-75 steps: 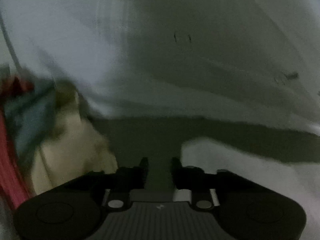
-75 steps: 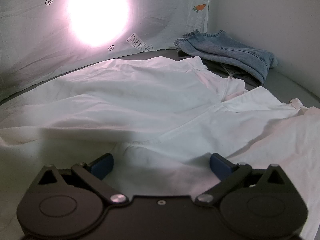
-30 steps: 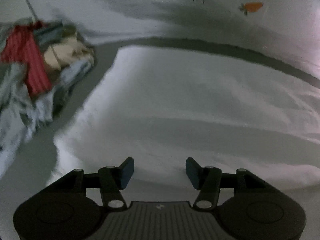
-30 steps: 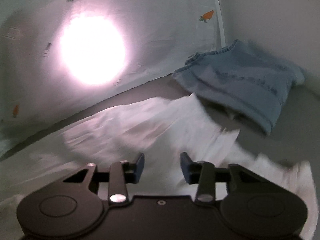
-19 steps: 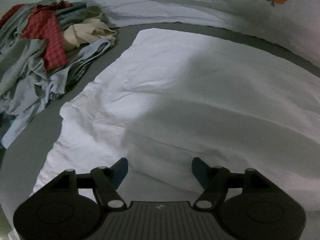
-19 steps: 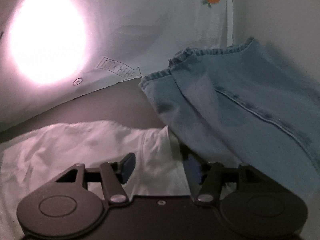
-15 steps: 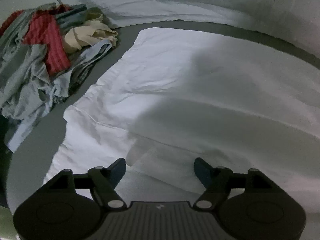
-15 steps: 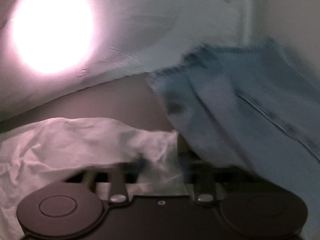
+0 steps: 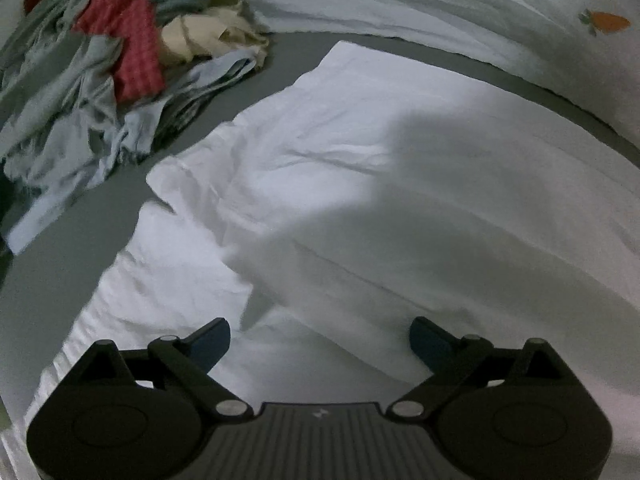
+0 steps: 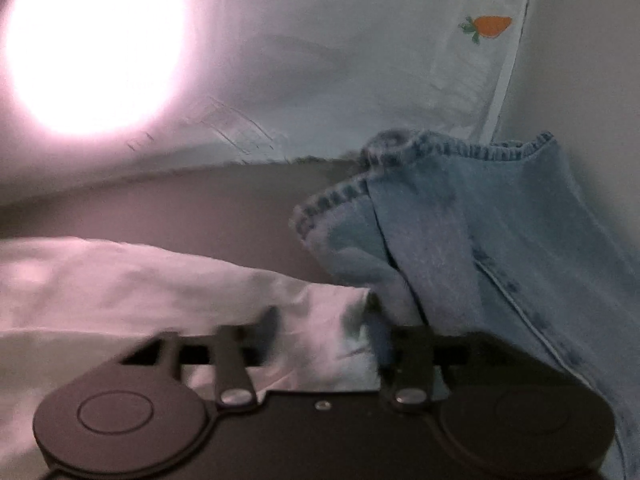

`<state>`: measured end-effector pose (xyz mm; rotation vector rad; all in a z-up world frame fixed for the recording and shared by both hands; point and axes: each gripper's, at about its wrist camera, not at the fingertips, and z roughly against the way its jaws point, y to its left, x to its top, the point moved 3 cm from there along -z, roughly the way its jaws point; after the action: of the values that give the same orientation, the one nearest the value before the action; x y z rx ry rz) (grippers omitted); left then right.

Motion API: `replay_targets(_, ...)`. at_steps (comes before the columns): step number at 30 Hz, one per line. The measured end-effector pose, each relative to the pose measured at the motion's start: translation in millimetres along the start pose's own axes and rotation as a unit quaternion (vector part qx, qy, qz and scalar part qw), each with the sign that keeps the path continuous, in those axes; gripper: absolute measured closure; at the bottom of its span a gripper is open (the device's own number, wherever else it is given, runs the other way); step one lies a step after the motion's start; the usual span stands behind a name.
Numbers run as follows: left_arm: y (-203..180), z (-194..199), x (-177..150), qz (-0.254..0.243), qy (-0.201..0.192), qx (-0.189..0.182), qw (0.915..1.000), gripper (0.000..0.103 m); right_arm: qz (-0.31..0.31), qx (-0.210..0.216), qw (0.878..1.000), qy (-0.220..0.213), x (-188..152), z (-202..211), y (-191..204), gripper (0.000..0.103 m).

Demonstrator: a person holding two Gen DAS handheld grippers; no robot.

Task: Fold clothes

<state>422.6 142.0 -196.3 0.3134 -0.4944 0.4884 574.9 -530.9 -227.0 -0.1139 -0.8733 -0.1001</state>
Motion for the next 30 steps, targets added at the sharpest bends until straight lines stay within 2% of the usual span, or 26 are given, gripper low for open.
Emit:
replay_targets(1,-0.9,4.4,0.4,-0.006,-0.007,-0.003,1.0,0.007,-0.003,0.015,1.0,-0.011,0.0,15.0,-0.8,0.025)
replay_targets(4,1.1,24.2,-0.4,-0.008,-0.034,-0.026,0.9991,0.007,-0.006,0.032,0.998,-0.046,-7.7,67.6,-3.8,0.019)
replay_targets(7,9.9,43.4,-7.7,-0.011,-0.055,-0.037,0.9977,0.007,-0.057,0.007,0.996,-0.064,-35.1,125.1,-23.3,0.016)
replay_targets(10,23.1,60.1,-25.1,-0.012,-0.061,-0.046,0.997,0.007,-0.145,-0.041,0.987,-0.057,-74.0,166.5,-59.8,0.016)
replay_targets(12,34.0,66.1,-44.2,-0.014,-0.055,-0.053,0.9969,0.007,-0.222,-0.058,0.972,-0.047,-110.7,194.3,-79.5,0.016)
replay_targets(14,44.7,71.0,-65.9,-0.021,-0.048,-0.058,0.9969,0.007,-0.3,-0.067,0.951,-0.04,-150.3,218.1,-96.3,0.016)
replay_targets(17,58.3,72.7,-101.2,-0.032,-0.021,-0.064,0.9972,0.007,-0.391,-0.057,0.919,-0.017,-195.8,236.0,-111.8,0.016)
replay_targets(21,68.1,68.9,-136.2,-0.039,0.007,-0.072,0.9966,0.007,-0.479,-0.009,0.877,-0.013,-221.1,233.9,-119.8,0.017)
replay_targets(22,68.8,69.6,-139.6,-0.039,0.004,-0.074,0.9965,0.007,-0.495,0.002,0.869,-0.014,-222.4,229.2,-119.5,0.018)
replay_targets(24,69.4,69.2,-140.1,-0.035,0.005,-0.076,0.9965,0.007,-0.511,0.018,0.859,-0.009,-219.1,216.6,-116.8,0.018)
replay_targets(25,70.1,68.4,-139.5,-0.034,0.007,-0.078,0.9963,0.006,-0.517,0.023,0.856,-0.004,-216.8,209.5,-115.3,0.023)
replay_targets(26,70.9,67.5,-138.9,-0.032,0.008,-0.081,0.9962,0.006,-0.522,0.024,0.852,0.008,-213.4,199.0,-114.7,0.039)
replay_targets(27,71.7,66.6,-138.2,-0.031,0.01,-0.083,0.996,0.006,-0.524,0.032,0.851,0.018,-210.4,191.5,-112.9,0.049)
replay_targets(29,71.9,67.3,-140.0,-0.033,0.007,-0.087,0.9956,0.006,-0.523,0.035,0.852,0.014,-199.6,188.1,-111.2,0.087)
replay_targets(30,71.8,67.4,-140.6,-0.034,0.007,-0.09,0.9953,0.006,-0.523,0.059,0.85,-0.01,-194.9,199.0,-113.4,0.087)
